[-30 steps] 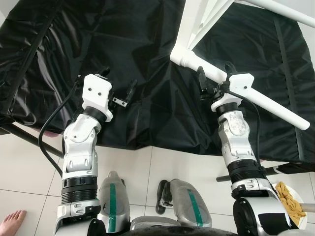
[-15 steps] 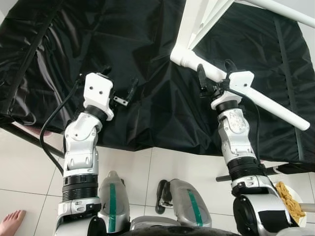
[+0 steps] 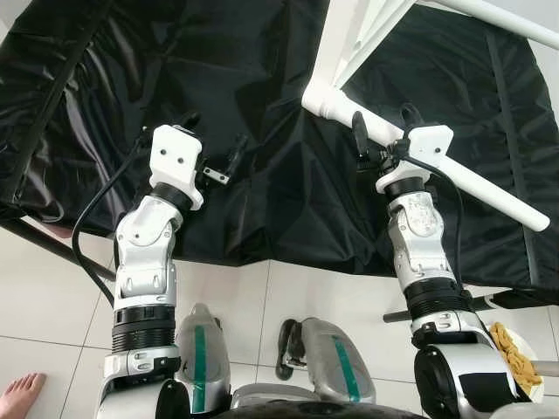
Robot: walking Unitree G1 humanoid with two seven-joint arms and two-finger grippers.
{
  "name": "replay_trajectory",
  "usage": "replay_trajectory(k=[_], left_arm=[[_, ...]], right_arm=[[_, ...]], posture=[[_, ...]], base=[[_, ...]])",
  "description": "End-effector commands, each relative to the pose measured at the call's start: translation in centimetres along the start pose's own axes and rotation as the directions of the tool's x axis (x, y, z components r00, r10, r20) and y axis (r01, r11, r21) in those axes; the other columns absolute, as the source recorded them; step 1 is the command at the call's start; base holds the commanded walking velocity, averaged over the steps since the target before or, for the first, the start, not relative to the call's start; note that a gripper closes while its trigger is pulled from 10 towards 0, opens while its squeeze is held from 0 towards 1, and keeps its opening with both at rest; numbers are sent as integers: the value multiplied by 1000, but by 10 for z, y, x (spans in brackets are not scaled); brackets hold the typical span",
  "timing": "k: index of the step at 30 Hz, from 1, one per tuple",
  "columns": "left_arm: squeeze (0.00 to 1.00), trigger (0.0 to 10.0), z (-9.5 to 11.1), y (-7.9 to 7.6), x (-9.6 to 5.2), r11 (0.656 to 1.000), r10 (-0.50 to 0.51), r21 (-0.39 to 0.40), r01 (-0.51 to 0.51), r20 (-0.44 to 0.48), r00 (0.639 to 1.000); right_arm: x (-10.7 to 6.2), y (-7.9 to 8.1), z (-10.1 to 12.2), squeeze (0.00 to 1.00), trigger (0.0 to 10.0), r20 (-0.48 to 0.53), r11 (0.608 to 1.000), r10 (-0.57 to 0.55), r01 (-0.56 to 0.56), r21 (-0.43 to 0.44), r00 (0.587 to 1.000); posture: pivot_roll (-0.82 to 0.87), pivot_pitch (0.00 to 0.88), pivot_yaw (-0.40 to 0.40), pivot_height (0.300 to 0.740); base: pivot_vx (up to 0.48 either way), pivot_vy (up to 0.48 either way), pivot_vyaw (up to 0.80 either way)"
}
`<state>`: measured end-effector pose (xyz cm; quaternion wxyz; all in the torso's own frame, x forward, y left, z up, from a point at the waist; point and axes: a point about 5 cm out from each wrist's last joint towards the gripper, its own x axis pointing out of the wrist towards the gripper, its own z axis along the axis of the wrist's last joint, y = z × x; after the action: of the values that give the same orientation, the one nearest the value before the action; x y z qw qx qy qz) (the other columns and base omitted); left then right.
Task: Building children table
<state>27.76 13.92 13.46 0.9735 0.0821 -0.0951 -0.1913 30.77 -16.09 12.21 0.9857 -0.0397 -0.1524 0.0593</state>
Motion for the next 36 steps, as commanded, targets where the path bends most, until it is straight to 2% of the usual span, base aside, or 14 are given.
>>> replay_trajectory(k=[1,36], left_arm=[[0,10000,-3,-1,2,964,255,-73,-255,-8,967],[0,10000,-4,-3,2,971,233,-54,-233,-2,972]], right_arm=[[-1,-3,-2,0,10000,-6,1000,-20,20,1,1000],[3,-2,-3,0,10000,-7,1000,13,-13,-9,1000]], posture=[[109,0,-85,740],[131,0,-95,740]], base=[[0,0,0],[0,0,0]])
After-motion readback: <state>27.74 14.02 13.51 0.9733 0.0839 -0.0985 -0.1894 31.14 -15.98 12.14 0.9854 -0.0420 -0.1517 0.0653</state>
